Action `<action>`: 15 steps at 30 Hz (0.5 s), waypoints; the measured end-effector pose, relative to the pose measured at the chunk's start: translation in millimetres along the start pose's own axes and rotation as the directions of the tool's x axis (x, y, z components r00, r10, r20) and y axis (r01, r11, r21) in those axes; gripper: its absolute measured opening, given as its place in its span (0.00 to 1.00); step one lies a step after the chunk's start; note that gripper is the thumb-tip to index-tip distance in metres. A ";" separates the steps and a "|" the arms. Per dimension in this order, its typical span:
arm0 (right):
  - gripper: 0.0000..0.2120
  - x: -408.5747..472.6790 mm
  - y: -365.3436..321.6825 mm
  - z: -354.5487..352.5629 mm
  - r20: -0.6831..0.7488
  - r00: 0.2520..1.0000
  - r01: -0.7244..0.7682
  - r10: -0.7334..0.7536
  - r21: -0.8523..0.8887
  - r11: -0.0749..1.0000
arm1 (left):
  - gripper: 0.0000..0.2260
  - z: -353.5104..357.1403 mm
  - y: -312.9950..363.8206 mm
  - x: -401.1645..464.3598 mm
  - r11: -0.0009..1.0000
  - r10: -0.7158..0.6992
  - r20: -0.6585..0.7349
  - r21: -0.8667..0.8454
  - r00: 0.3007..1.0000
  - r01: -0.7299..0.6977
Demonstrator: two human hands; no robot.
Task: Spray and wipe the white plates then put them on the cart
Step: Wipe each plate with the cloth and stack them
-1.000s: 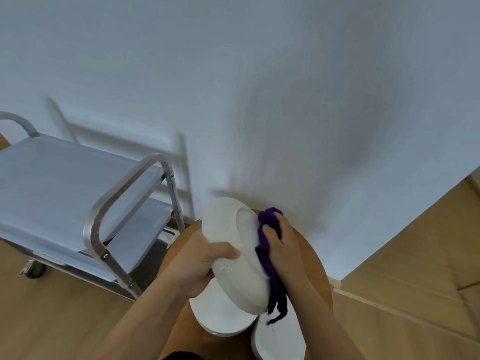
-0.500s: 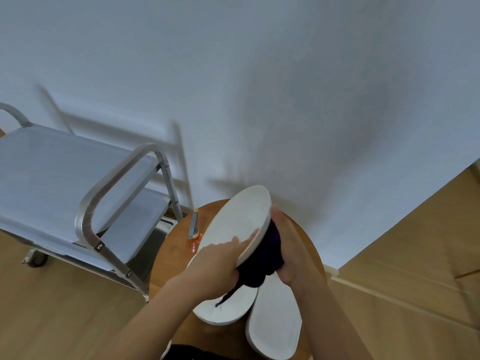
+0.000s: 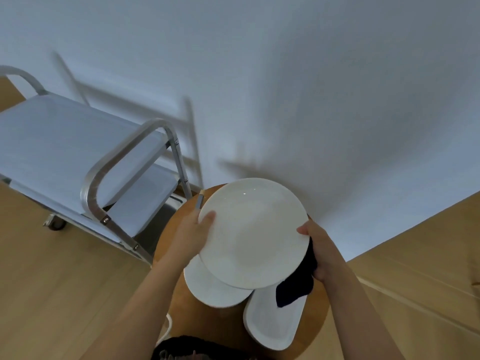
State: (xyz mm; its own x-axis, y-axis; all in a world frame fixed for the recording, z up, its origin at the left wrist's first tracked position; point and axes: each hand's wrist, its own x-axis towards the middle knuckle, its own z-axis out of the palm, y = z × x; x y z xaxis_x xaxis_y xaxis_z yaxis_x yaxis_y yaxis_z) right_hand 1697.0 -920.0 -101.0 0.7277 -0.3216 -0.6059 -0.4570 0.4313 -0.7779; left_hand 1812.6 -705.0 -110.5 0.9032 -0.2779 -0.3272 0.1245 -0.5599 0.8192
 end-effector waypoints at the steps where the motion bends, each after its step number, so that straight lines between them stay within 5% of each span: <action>1: 0.17 6.0 0.0 -1.8 0.006 1.000 0.005 -0.004 -0.014 1.000 | 0.14 8.9 -6.4 1.1 0.989 -0.067 0.002 -0.129 0.998 0.067; 9: 0.10 65.4 -9.7 -17.4 -0.237 0.944 0.181 -0.229 -0.208 0.961 | 0.11 43.7 -76.1 5.6 0.935 -0.304 -0.236 -0.261 0.923 0.241; 15: 0.05 115.5 -18.9 -13.8 -0.202 0.906 0.321 -0.371 -0.240 0.916 | 0.14 60.2 -124.2 9.6 0.885 -0.451 -0.239 -0.241 0.860 0.397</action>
State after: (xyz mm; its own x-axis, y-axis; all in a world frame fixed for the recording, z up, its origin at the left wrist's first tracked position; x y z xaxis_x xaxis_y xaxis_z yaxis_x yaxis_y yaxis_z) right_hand 1782.7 -977.0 -158.5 0.7255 -0.6221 -0.2943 -0.3076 0.0895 -0.9473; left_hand 1781.1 -685.1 -243.8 0.8188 0.2003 -0.5381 0.5681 -0.4179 0.7089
